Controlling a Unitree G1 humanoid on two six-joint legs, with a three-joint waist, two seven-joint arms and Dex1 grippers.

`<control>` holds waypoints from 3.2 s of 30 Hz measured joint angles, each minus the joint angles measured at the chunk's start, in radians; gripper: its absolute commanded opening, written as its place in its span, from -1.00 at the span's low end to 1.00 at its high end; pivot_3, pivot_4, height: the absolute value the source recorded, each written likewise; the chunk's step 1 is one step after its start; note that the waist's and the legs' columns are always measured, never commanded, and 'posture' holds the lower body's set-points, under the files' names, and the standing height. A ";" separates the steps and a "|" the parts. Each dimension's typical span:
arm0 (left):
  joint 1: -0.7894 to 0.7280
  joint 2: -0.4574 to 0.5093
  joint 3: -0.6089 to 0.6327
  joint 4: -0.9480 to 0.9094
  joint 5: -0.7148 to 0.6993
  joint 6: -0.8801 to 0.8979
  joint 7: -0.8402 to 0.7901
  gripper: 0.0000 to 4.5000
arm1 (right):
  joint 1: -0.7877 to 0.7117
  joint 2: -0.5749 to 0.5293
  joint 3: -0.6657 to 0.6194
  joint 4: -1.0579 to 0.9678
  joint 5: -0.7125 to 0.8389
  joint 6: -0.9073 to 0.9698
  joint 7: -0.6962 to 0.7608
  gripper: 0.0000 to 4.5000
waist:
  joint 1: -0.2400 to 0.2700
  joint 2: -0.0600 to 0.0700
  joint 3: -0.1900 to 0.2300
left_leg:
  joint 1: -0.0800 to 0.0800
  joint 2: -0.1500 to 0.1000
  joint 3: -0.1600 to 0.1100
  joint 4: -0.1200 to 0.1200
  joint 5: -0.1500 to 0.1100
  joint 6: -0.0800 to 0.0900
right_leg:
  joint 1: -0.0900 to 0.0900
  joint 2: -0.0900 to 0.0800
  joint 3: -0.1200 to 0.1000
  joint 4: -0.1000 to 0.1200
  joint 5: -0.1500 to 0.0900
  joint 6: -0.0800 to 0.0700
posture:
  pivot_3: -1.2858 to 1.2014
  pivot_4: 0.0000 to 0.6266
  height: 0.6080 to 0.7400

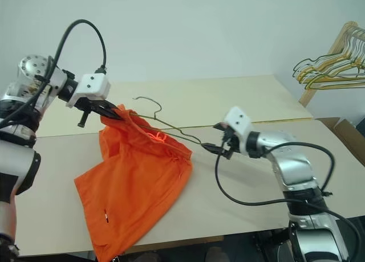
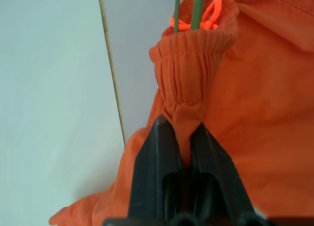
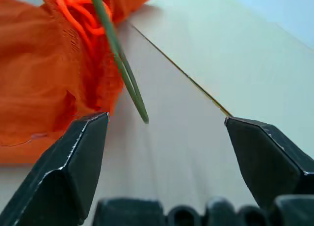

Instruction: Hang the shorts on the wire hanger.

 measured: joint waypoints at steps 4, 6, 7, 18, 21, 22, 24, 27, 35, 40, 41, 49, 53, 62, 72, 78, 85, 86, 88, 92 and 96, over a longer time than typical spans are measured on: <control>0.000 0.016 0.000 -0.046 -0.039 0.012 0.000 -1.00 | 0.085 -0.001 -0.033 0.002 0.048 0.024 0.002 0.99 | -0.001 0.000 0.000 | 0.000 0.000 0.001 0.000 0.000 0.001 | 0.000 0.000 0.001 0.000 0.000 0.000 | 0.06 -1.00 1.00; 0.000 0.021 0.000 -0.060 -0.053 0.014 0.000 -1.00 | 0.105 0.001 -0.029 0.007 0.064 0.048 0.012 0.99 | -0.002 0.000 0.000 | 0.000 0.000 0.001 0.001 0.000 0.001 | 0.000 0.000 0.001 0.001 0.000 0.000 | 0.06 -1.00 1.00; 0.000 0.025 0.000 -0.070 -0.056 0.018 0.000 -1.00 | 0.112 0.012 -0.022 0.015 0.081 0.071 0.020 0.99 | -0.006 0.000 0.000 | 0.001 0.000 0.001 0.001 0.000 0.001 | 0.000 0.000 0.001 0.001 0.000 0.000 | 0.06 -1.00 1.00; 0.005 0.044 0.000 -0.114 -0.076 0.050 0.000 -1.00 | 0.055 0.238 0.115 0.124 0.132 0.174 -0.019 0.60 | -0.017 0.000 0.000 | 0.001 0.000 0.000 0.001 0.000 0.000 | 0.000 0.001 0.001 0.001 0.000 0.000 | 0.07 -1.00 1.00; 0.005 0.044 0.000 -0.117 -0.078 0.051 0.000 -1.00 | 0.045 0.266 0.119 0.139 0.138 0.174 -0.018 0.52 | -0.015 0.000 0.000 | 0.001 0.000 -0.001 0.001 0.000 0.000 | 0.000 0.001 0.001 0.002 0.000 0.000 | 0.08 -1.00 1.00; 0.005 0.044 0.000 -0.118 -0.079 0.052 0.000 -1.00 | 0.041 0.272 0.123 0.152 0.137 0.174 -0.020 0.43 | -0.015 0.000 0.000 | 0.001 0.000 0.000 0.001 0.000 0.000 | 0.000 0.001 0.001 0.002 0.000 0.000 | 0.08 -1.00 1.00; 0.005 0.044 0.000 -0.121 -0.084 0.052 0.000 -1.00 | 0.029 0.290 0.126 0.174 0.138 0.175 -0.026 0.20 | -0.015 0.000 0.000 | 0.001 0.000 0.000 0.001 0.000 0.000 | 0.000 0.001 0.001 0.002 0.000 0.000 | 0.08 -1.00 1.00; 0.006 0.044 0.000 -0.125 -0.090 0.052 0.000 -1.00 | 0.012 0.304 0.126 0.183 0.142 0.182 -0.027 -0.30 | -0.017 0.000 0.000 | 0.001 0.000 -0.001 0.001 0.000 0.000 | -0.001 0.001 0.001 0.002 0.000 0.000 | 0.08 -1.00 1.00; 0.020 0.045 0.000 -0.125 -0.092 0.053 0.000 -1.00 | 0.012 0.304 0.128 0.192 0.139 0.189 -0.043 -0.99 | -0.018 0.000 0.000 | 0.001 0.000 -0.001 0.001 0.000 -0.001 | -0.001 0.001 0.001 0.003 0.000 0.000 | 0.08 -1.00 1.00; 0.045 0.065 -0.001 -0.151 -0.124 0.069 0.000 -1.00 | 0.020 0.275 0.124 0.192 0.116 0.151 -0.076 -0.99 | -0.020 0.000 0.000 | 0.001 0.000 -0.001 0.001 0.000 -0.001 | -0.001 0.001 0.002 0.003 0.000 0.000 | 0.07 -1.00 1.00; 0.053 0.075 -0.004 -0.157 -0.133 0.072 0.000 -1.00 | 0.023 0.258 0.122 0.192 0.098 0.122 -0.080 -0.99 | -0.020 0.000 0.000 | 0.000 0.000 -0.001 0.001 0.000 0.000 | -0.002 0.001 0.002 0.003 0.000 0.000 | 0.07 -1.00 1.00; 0.078 0.097 -0.031 -0.195 -0.165 0.075 0.000 -1.00 | 0.025 0.155 0.115 0.232 0.010 -0.069 -0.069 -0.99 | -0.024 0.000 0.000 | 0.000 0.000 0.000 0.002 0.000 0.000 | -0.002 0.001 0.002 0.003 0.000 0.000 | 0.06 -1.00 1.00; 0.093 0.097 -0.041 -0.195 -0.166 0.074 0.000 -1.00 | 0.015 0.120 0.116 0.244 -0.009 -0.122 -0.050 -0.99 | -0.027 0.000 0.000 | 0.000 0.001 0.000 0.002 0.000 0.000 | -0.002 0.001 0.002 0.003 0.000 0.000 | 0.06 -1.00 1.00; 0.105 0.078 -0.028 -0.160 -0.109 0.043 0.000 -1.00 | 0.012 0.075 0.122 0.255 -0.054 -0.226 -0.022 -0.99 | -0.029 0.000 0.000 | 0.000 0.000 0.001 0.002 0.000 0.000 | -0.001 0.001 0.002 0.003 0.000 0.000 | 0.06 -1.00 1.00; 0.161 0.053 0.093 -0.142 -0.014 0.019 0.000 -1.00 | -0.018 -0.111 0.157 0.069 -0.183 -0.379 0.046 -0.99 | -0.030 0.000 0.000 | -0.001 0.001 0.001 0.005 -0.001 0.002 | -0.001 0.001 0.002 0.002 0.000 0.000 | 0.05 -1.00 1.00; 0.182 0.041 0.146 -0.168 0.000 0.050 0.000 -1.00 | -0.140 -0.136 0.182 0.036 -0.252 -0.387 0.066 -0.99 | -0.030 0.000 0.000 | -0.001 0.001 0.002 0.005 -0.002 0.003 | -0.001 0.001 0.002 0.003 0.000 0.000 | 0.05 -1.00 1.00; 0.188 -0.007 0.221 -0.167 0.065 0.053 0.015 -1.00 | -0.242 -0.157 0.222 0.023 -0.289 -0.377 0.124 -0.99 | -0.027 0.000 0.000 | -0.003 0.001 0.002 0.007 0.000 -0.001 | -0.002 0.001 0.001 0.002 0.000 0.000 | 0.05 -1.00 1.00; 0.188 -0.017 0.228 -0.165 0.078 0.053 0.022 -1.00 | -0.265 -0.160 0.230 0.023 -0.298 -0.376 0.136 -0.99 | -0.027 0.000 0.000 | -0.003 0.001 0.002 0.007 0.000 -0.001 | -0.002 0.001 0.001 0.002 0.000 0.000 | 0.05 -1.00 1.00; 0.188 -0.037 0.239 -0.159 0.104 0.054 0.036 -1.00 | -0.298 -0.170 0.236 0.023 -0.306 -0.380 0.167 -0.99 | -0.026 0.000 0.000 | -0.003 0.001 0.001 0.007 0.000 -0.001 | -0.002 0.001 0.001 0.002 0.000 0.000 | 0.06 -1.00 1.00; 0.180 -0.055 0.242 -0.134 0.169 0.048 0.080 -1.00 | -0.331 -0.172 0.237 0.023 -0.303 -0.372 0.215 -0.99 | -0.028 0.000 0.000 | -0.003 0.000 0.002 0.007 0.001 -0.001 | -0.002 0.001 0.001 0.002 0.000 0.000 | 0.06 -1.00 1.00; 0.164 -0.071 0.252 -0.098 0.223 0.050 0.144 -1.00 | -0.332 -0.188 0.240 0.028 -0.304 -0.389 0.258 -0.99 | -0.027 0.000 0.000 | -0.003 0.000 0.001 0.007 0.001 -0.001 | -0.002 0.001 0.001 0.002 0.000 0.000 | 0.06 -1.00 1.00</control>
